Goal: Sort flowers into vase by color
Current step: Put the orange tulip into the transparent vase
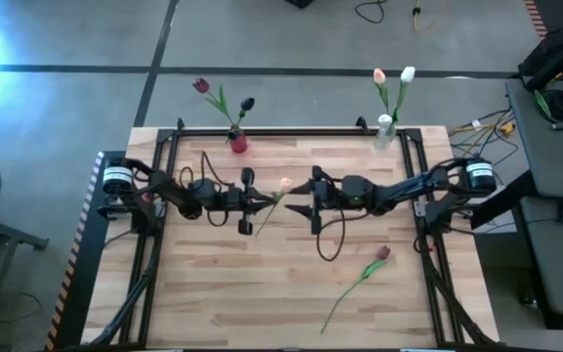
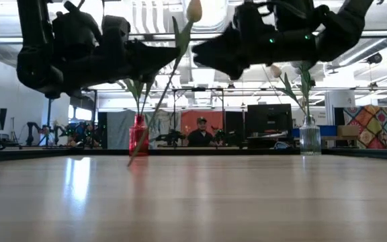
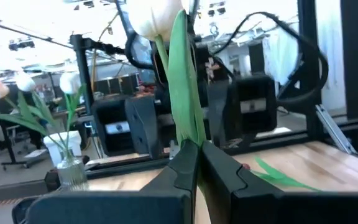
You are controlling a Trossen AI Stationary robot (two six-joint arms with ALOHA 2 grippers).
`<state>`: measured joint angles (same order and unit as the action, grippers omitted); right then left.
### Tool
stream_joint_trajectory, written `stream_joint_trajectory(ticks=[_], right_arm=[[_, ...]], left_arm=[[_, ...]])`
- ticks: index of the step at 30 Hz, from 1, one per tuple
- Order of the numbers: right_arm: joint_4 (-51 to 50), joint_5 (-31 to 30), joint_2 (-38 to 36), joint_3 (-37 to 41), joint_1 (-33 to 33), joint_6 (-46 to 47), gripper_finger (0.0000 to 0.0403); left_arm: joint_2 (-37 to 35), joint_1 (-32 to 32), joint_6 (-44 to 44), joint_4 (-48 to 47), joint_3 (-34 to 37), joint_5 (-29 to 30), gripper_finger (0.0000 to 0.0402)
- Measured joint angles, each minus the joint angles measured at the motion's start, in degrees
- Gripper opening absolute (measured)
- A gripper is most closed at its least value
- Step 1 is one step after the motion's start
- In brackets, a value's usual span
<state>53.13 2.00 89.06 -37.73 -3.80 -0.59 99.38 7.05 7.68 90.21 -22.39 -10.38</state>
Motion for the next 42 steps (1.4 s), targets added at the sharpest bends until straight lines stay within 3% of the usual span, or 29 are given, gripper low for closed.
stream_joint_trajectory(ticks=[12,25,29,38,42], right_arm=[[4.76,-3.52,3.79,-7.23,1.28,-2.31,0.0155],[4.68,-4.02,5.75,-9.58,1.45,-4.0,0.0019],[4.83,-4.45,5.5,-9.58,1.41,-4.71,0.0014],[0.0,-6.46,0.3,-9.51,1.35,-7.51,0.0013],[-5.45,-10.6,-4.37,-9.51,1.32,-8.87,0.0013]], left_arm=[[-1.39,0.56,4.79,-0.21,1.05,-0.24,0.0],[-1.67,2.18,1.48,-0.34,0.68,2.1,0.0],[-1.67,2.31,-1.99,-0.4,0.02,4.37,0.0004],[-1.68,2.51,-5.71,-1.21,1.12,6.12,0.0072],[-1.67,2.49,-5.71,-1.18,1.96,5.93,0.0109]])
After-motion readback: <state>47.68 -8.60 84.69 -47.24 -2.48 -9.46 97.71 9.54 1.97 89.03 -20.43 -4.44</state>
